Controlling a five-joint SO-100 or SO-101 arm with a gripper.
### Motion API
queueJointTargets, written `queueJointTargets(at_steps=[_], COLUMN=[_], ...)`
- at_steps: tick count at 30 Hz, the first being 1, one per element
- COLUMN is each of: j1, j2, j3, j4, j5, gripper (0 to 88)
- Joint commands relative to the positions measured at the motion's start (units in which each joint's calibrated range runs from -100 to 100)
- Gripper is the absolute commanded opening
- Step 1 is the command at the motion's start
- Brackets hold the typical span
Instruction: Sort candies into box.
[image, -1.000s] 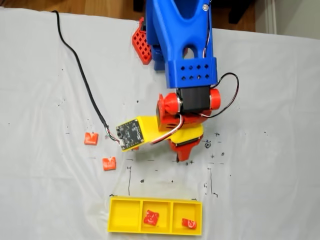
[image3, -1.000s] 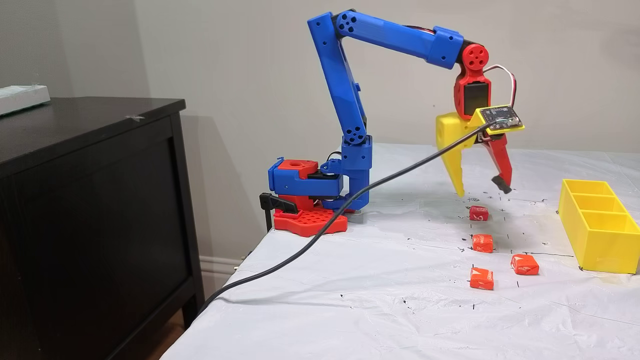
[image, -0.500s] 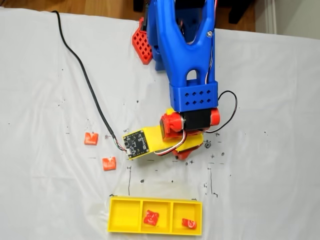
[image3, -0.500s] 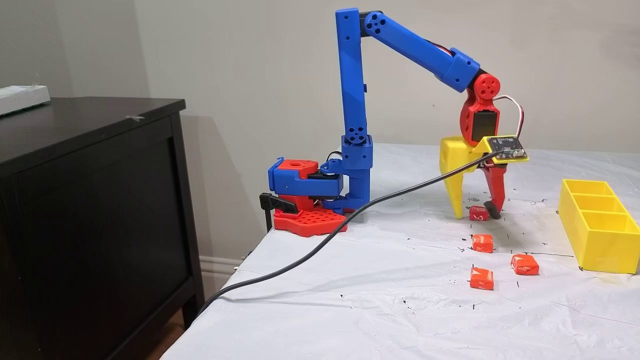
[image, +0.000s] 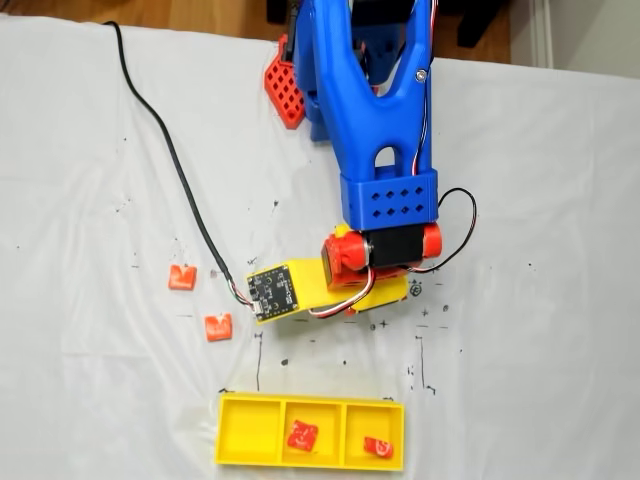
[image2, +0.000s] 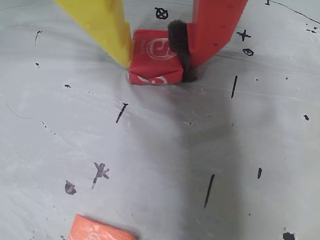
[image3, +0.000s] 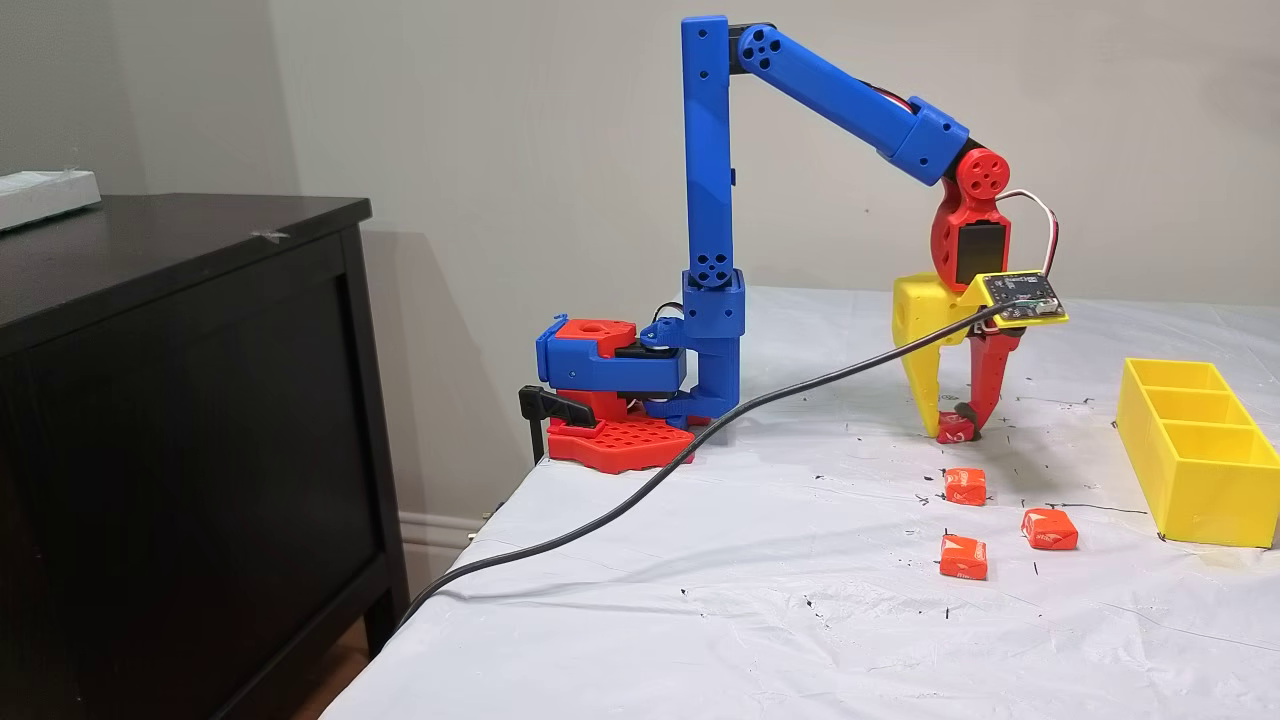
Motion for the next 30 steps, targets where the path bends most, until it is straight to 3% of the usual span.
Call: queueJointTargets(at_steps=[1, 11, 21, 30], j1=[3.26, 11.69, 14.59, 16.67], j2=[-12.31, -19.44, -2.22, 7.03], j3=[-6.57, -14.86, -30.42, -40.25], j4=[1.08, -2.27, -4.57, -2.11], j5=[0.2, 0.83, -3.52, -3.86], gripper=[0.2, 0.2, 0.2, 0.2])
